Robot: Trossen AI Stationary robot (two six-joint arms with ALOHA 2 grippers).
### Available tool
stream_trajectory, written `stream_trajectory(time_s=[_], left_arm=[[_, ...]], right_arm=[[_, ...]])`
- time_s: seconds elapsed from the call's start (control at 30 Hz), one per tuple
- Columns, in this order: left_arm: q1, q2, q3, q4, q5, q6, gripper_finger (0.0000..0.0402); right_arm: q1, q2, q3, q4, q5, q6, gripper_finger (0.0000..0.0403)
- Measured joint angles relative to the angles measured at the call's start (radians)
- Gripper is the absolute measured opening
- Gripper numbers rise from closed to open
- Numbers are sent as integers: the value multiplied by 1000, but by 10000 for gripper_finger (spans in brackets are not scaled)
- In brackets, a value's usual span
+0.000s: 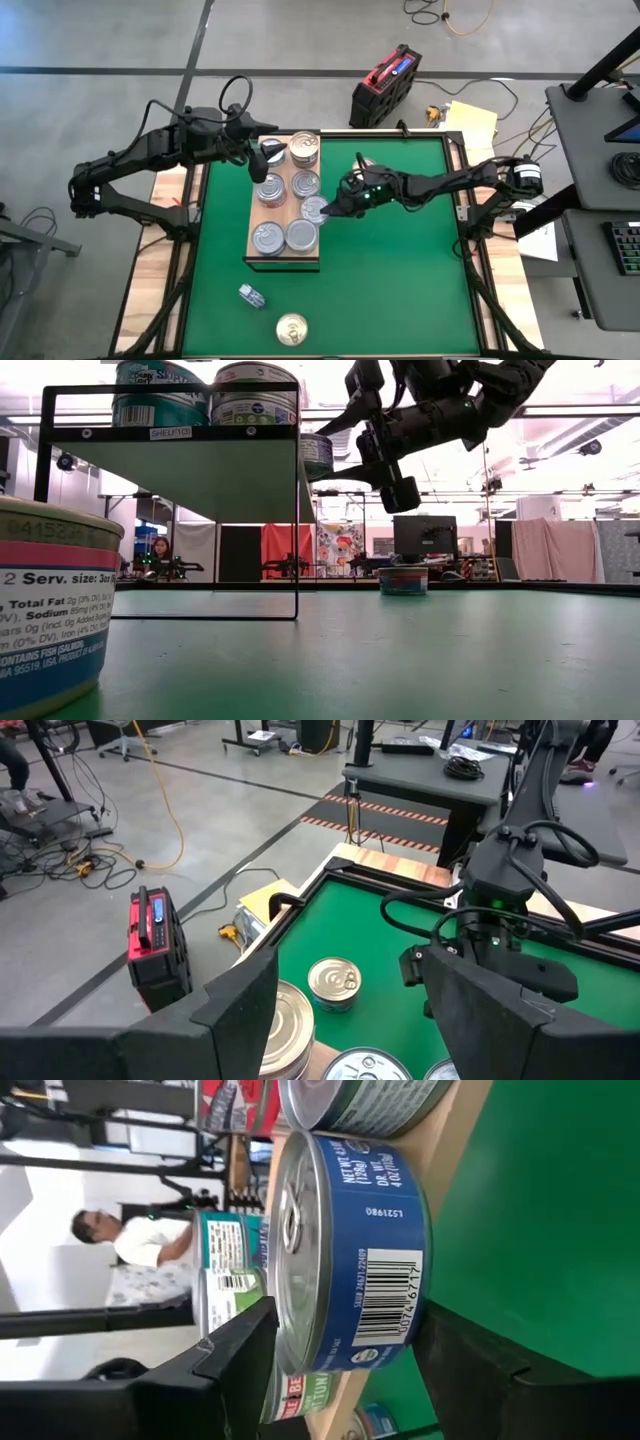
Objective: Stack canned seafood by type on shelf
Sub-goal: Put the blue tuna can on the shelf
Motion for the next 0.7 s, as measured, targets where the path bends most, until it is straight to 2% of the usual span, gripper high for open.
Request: stream_trajectory(time_s=[0.33, 0.7], left_arm=[[0, 0, 0, 0, 0, 6, 232], [0, 0, 0, 0, 0, 6, 232]], right_arm=[[0, 0, 120, -258, -24, -113, 217], [0, 0, 137, -290, -24, -133, 217]])
